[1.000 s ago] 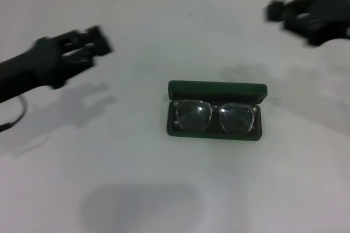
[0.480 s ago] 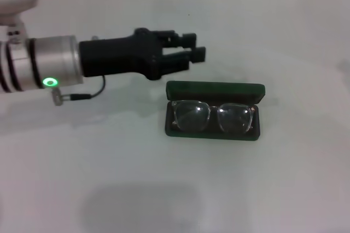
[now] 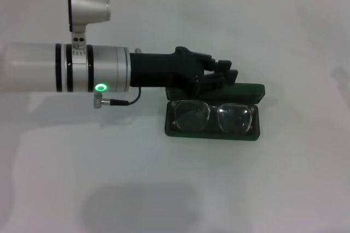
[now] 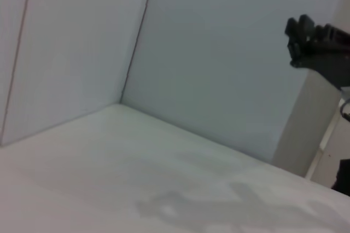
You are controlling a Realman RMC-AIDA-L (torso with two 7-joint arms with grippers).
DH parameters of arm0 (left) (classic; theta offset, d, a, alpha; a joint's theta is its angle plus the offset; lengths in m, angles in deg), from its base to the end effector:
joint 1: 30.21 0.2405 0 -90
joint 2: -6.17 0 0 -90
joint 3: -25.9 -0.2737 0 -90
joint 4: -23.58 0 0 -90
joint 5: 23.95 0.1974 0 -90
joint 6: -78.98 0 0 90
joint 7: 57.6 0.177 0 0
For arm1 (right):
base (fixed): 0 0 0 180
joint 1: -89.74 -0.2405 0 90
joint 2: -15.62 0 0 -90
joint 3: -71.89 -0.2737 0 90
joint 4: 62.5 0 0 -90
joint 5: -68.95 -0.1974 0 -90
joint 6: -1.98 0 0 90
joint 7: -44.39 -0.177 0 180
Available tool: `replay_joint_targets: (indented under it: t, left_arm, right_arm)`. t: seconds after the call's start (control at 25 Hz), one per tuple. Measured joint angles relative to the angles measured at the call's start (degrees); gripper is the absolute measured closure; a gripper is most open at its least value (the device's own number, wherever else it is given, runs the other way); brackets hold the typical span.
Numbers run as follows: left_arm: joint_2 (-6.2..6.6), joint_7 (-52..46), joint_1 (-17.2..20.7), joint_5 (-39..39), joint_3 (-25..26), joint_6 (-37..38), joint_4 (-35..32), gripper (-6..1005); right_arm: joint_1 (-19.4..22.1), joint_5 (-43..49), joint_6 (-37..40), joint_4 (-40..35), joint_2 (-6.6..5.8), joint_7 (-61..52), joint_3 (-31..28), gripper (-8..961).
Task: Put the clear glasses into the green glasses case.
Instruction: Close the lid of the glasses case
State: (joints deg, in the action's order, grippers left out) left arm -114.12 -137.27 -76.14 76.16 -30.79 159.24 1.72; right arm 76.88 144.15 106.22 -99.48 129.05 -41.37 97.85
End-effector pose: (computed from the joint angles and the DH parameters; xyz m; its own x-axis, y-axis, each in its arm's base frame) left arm -0.1569 0.3652 -0.1070 0.7909 0.3379 0.5101 0.3604 -0.9310 0.0580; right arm 0.3019 0.2792 0.1319 0.2852 -0.0086 -0.9584 -0.7108 -0.6728 -0.2055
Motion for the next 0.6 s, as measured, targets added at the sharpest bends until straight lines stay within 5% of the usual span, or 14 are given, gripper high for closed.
replay_joint_targets:
  t: [0.32, 0.6]
  left_arm:
    - [-0.05, 0.2, -0.2, -3.8, -3.0, -3.8, 0.6, 745]
    - [-0.17, 0.2, -0.5, -10.9, -11.9, -11.0, 2.0, 748]
  right_arm:
    - [-1.6, 2.4, 0.0, 0.1, 0.17, 0.7, 0.0, 829]
    - [-2.6, 3.9, -0.4, 0.0, 0.38, 0.8, 0.1, 830]
